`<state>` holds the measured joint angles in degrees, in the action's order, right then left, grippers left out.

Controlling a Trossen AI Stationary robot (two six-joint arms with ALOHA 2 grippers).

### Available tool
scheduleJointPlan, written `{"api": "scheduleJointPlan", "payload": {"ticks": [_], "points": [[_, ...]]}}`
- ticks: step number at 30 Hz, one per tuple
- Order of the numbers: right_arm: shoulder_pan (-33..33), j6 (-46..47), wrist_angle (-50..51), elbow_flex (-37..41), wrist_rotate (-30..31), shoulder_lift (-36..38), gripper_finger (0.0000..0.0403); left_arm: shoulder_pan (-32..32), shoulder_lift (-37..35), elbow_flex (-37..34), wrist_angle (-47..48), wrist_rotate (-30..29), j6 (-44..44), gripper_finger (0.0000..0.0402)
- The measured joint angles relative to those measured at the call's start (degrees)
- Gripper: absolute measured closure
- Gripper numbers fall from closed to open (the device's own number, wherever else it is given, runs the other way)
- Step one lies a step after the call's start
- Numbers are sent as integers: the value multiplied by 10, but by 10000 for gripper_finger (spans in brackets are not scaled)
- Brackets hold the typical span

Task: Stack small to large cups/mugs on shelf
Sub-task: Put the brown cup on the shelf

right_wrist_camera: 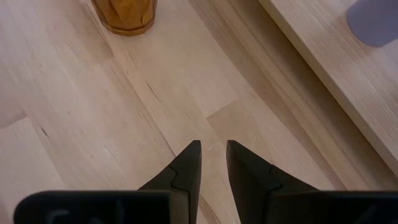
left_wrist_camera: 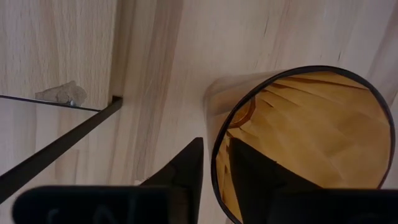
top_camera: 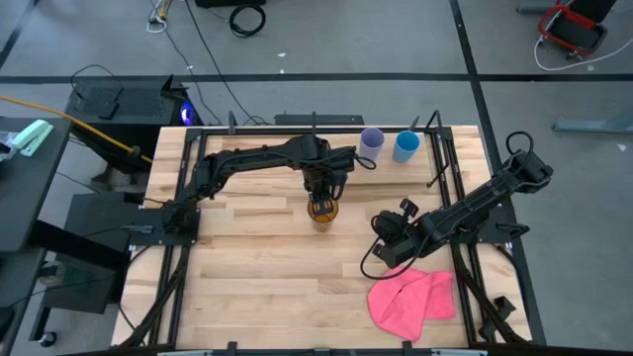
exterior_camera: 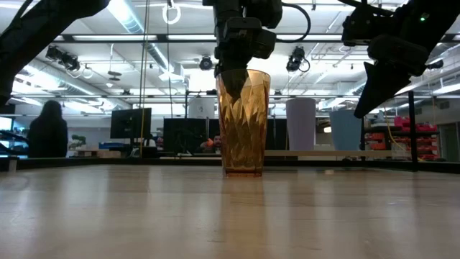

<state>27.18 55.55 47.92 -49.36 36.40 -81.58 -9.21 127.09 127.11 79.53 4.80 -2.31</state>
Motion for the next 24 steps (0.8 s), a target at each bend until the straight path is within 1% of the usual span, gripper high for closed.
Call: {"api": "scheduleJointPlan", "payload": {"ticks": [6,10,14,18,21,24], "points": [[0,0,0,0,0,0,319,0,0,2,5,0,0,293],[0,0,0,0,0,0,319,0,-1,33,45,0,0,283],[0,0,0,0,0,0,319,0,-2,81,74,0,0,275],[0,3,0,0,0,0,319,0,-31,66,76,-4,5,268],[0,4,0,0,0,0,319,-9,-44,66,111,-27,4,264],[0,4,-2,0,0,0,319,-23,-49,66,104,-69,-1,264]]}}
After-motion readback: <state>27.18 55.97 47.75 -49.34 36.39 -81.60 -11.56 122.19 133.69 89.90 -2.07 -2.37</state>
